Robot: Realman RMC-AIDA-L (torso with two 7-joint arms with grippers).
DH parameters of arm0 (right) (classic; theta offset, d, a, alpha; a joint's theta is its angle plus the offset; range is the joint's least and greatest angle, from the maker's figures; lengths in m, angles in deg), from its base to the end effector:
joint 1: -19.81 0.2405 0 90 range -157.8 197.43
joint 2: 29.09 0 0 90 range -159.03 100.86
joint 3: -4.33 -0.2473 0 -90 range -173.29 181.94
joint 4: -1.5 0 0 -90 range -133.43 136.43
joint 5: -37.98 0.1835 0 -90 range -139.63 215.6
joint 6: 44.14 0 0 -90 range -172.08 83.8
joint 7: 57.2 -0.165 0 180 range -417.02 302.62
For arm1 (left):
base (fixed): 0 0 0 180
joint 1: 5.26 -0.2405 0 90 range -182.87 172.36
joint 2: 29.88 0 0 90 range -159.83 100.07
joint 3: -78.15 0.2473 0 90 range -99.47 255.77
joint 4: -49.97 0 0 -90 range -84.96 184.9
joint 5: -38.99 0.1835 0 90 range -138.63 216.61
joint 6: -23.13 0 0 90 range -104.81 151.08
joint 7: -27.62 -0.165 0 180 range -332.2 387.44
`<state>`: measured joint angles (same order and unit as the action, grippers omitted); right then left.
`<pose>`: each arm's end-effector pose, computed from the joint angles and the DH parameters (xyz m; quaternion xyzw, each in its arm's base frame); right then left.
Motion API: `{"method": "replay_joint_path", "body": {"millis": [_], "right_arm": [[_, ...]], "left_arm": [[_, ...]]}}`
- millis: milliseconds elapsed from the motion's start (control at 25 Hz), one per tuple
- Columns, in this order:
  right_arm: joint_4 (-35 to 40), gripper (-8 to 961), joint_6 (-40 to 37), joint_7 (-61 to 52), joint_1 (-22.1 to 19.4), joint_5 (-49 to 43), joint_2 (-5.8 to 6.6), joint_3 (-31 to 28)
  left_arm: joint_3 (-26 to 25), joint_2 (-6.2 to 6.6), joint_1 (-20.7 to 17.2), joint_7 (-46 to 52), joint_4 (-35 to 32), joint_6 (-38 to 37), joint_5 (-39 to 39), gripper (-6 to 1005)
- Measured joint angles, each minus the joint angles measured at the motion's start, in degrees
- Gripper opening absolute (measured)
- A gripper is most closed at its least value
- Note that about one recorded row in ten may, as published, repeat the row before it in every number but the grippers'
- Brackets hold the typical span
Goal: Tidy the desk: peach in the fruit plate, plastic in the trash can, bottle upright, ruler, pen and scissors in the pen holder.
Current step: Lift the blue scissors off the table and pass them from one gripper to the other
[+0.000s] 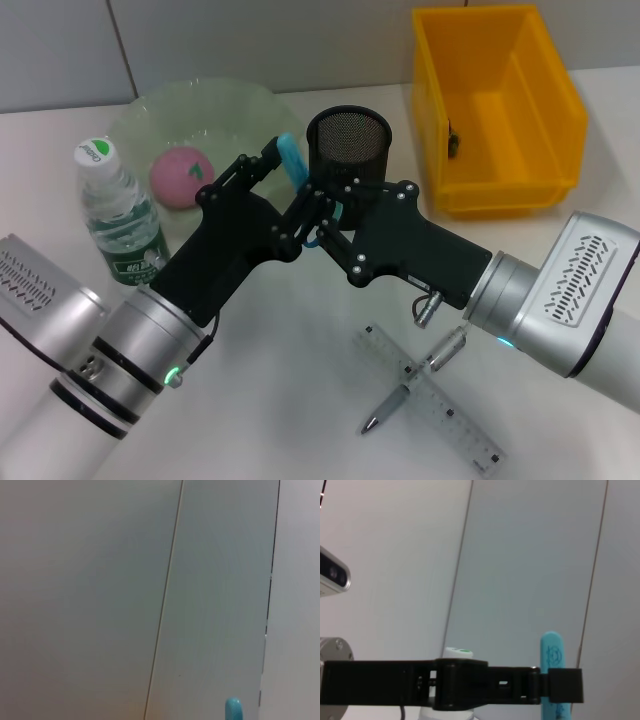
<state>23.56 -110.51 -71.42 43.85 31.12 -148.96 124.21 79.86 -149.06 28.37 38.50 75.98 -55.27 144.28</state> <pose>0.1960 0.2986 -0.0840 -0.8731 0.0291 0.3400 0.3482 -0.1677 0.2939 -0.0863 -0.7979 -0.1785 -0.4599 0.3464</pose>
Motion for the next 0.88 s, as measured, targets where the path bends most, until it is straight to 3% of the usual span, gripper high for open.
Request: {"method": "replay_joint_path", "body": {"millis": [880], "right_arm": [[0.0, 230, -0.1, -0.1, -0.2, 3.0, 0.0, 2.6]], "left_arm": [[-0.7, 0.0, -0.2, -0.2, 0.6, 1.1, 0.4, 387]]}}
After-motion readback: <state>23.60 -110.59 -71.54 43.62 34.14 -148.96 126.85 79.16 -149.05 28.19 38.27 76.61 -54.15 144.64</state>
